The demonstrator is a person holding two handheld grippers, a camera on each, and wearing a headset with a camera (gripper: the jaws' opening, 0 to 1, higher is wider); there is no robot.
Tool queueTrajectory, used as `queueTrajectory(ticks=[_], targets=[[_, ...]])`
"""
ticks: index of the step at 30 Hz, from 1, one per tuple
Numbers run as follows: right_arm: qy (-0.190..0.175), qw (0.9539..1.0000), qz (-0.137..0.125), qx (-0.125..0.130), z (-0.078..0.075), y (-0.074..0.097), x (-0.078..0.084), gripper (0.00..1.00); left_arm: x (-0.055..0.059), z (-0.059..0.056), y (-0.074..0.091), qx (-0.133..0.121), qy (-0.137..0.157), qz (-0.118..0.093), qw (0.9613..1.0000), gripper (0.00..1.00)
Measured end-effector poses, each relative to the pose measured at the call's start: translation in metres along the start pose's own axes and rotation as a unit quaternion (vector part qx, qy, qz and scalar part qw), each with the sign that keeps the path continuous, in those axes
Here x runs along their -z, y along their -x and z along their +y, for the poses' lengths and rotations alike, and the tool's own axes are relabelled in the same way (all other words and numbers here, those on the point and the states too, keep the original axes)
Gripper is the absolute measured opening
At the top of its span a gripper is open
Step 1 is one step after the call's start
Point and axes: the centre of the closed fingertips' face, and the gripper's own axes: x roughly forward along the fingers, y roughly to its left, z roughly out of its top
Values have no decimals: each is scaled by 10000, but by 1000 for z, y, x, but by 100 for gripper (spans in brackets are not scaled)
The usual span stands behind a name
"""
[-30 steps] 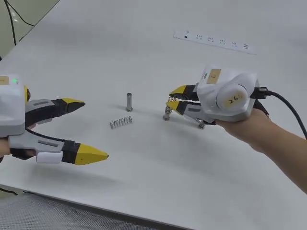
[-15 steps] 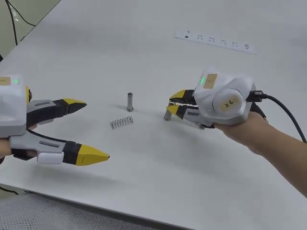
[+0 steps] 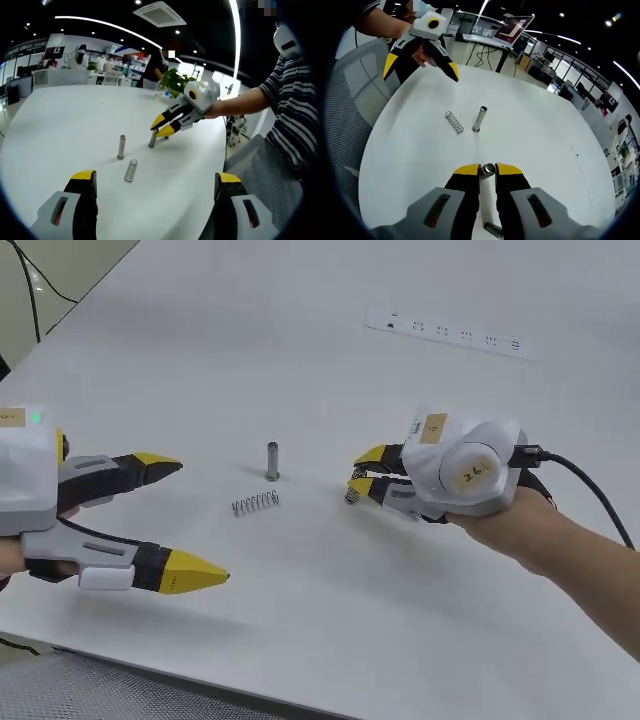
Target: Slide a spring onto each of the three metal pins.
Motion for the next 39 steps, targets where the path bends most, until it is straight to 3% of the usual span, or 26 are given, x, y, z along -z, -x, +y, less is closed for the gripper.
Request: queueTrajectory(ticks=[17,29,39], targets=[[-238,9997,-11,-4,1,3,0,13,-5,-2,-1,24,-27,-25,10000,93],[-851,9956,-361,140,-3,16,-9,15,-6,-4,-2,38,-27,-60,10000,93],[-947,9941,-497,160,3,29,-13,15,-6,-3,-2,31,-21,-59,10000,93]])
